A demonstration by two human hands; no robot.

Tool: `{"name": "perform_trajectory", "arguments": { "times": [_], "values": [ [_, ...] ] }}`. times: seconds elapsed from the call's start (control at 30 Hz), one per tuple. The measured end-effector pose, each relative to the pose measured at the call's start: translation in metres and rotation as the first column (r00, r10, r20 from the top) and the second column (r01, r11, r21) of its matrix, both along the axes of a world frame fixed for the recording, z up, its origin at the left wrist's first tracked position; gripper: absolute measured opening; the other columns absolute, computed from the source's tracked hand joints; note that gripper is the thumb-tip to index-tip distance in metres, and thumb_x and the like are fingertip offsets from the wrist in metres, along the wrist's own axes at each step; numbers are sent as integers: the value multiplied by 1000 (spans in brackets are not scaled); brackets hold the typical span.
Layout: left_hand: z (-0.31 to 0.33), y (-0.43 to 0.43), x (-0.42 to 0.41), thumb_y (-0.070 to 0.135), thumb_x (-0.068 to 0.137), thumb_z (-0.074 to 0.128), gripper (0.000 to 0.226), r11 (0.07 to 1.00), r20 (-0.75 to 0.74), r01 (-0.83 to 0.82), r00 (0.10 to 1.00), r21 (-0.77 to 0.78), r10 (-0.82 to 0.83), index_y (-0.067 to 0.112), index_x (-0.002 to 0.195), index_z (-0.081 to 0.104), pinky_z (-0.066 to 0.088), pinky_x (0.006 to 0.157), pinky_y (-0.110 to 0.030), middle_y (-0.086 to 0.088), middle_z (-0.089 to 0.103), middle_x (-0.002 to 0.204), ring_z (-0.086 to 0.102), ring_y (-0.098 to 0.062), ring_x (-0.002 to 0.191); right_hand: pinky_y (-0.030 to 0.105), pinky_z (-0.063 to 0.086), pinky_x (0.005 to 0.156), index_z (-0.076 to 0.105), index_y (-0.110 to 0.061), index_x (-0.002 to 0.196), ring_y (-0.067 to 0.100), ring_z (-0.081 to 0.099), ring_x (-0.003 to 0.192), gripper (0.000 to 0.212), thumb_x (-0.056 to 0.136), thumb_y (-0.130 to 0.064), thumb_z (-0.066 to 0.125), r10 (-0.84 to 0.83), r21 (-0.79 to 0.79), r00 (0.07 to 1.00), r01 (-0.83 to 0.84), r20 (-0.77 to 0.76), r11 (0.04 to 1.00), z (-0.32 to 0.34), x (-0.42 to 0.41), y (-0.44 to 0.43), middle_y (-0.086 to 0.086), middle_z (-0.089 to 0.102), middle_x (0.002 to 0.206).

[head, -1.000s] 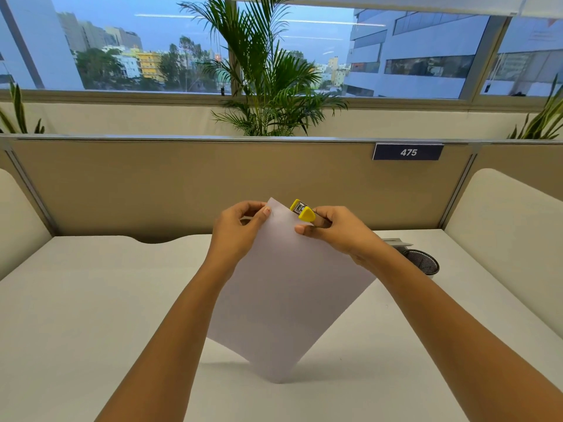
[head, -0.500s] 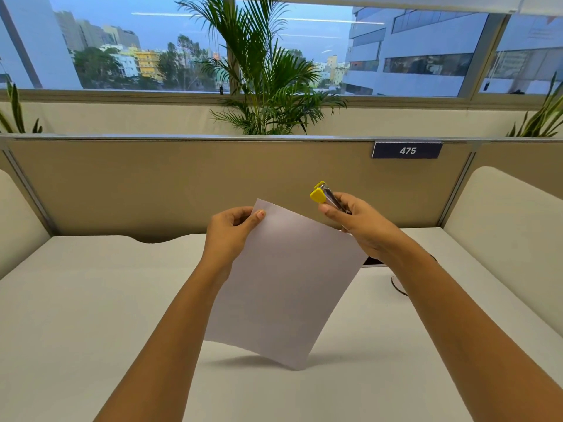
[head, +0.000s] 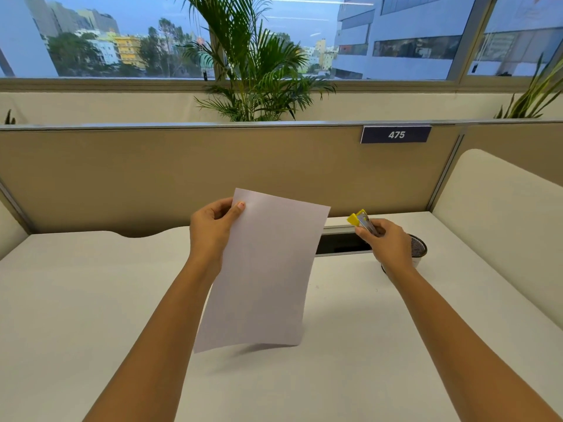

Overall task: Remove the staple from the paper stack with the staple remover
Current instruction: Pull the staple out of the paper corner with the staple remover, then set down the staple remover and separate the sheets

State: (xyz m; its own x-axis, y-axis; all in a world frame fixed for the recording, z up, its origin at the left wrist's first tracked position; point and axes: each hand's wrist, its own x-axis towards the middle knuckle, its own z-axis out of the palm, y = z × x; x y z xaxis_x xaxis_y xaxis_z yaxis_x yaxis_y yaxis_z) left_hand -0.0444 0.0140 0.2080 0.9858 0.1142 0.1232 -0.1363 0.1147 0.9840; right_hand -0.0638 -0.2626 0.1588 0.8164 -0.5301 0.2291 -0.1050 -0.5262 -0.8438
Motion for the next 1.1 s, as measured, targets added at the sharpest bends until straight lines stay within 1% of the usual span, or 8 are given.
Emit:
{"name": "perform_trajectory", "arguments": {
  "times": [0.07,0.2,0.27,0.37,0.53,0.67,0.83,1.1],
  "values": [
    [-1,-2,2,17,83,67,8,1000,-5,-20,1000,-17,20,25,84,68,55,77,-31,1,71,91,67,-17,84,33,42,72,64,-6,110,26,57,87,34,83,-26,67,-73,-26,996,72,-50,997,-19,-1,-13,15,68,102],
    [-4,-3,6,18,82,68,8,999,1,-38,999,-23,38,25,87,68,55,75,-30,2,71,92,67,-17,84,31,34,72,61,-2,114,39,57,101,33,87,-20,62,-225,-90,957,211,-183,973,-59,-5,-38,23,65,108],
    [-6,-3,8,18,82,68,8,999,2,-46,999,-27,46,25,88,68,54,73,-28,2,70,92,66,-16,83,33,38,73,62,1,111,41,58,101,30,88,-18,61,-287,-114,922,265,-260,957,-80,-7,-51,26,63,108],
    [-9,-3,13,20,82,68,10,998,-4,-57,998,-29,57,24,91,68,53,72,-26,4,70,92,67,-14,84,41,45,81,59,4,111,43,57,102,30,87,-15,60,-357,-154,867,323,-348,934,-107,-10,-69,29,59,110],
    [-13,-3,18,19,82,67,9,997,0,-58,998,-47,58,25,90,67,54,69,-23,7,70,91,67,-9,81,42,46,79,59,7,105,44,56,101,26,85,-10,61,-420,-236,799,350,-431,907,-136,-19,-86,29,58,107],
    [-18,-6,25,18,83,66,9,996,-3,-61,998,-69,61,26,87,66,54,62,-16,10,69,87,67,-3,74,42,47,77,59,9,100,43,54,101,24,84,-9,62,-438,-288,779,338,-449,896,-154,-16,-94,29,58,104],
    [-21,-10,31,19,84,65,8,996,-1,-51,999,-79,51,26,85,66,52,54,-13,12,70,82,67,2,66,45,45,77,56,12,104,44,48,104,26,86,-8,59,-458,-346,782,328,-423,879,-168,-13,-99,31,54,106],
    [-26,-12,32,21,83,66,10,996,-24,-52,998,-76,50,23,93,66,53,57,-14,8,69,90,66,-5,77,47,45,81,56,12,106,44,45,106,35,86,-16,62,-464,-385,765,304,-447,871,-175,-13,-104,30,49,111]
  ]
}}
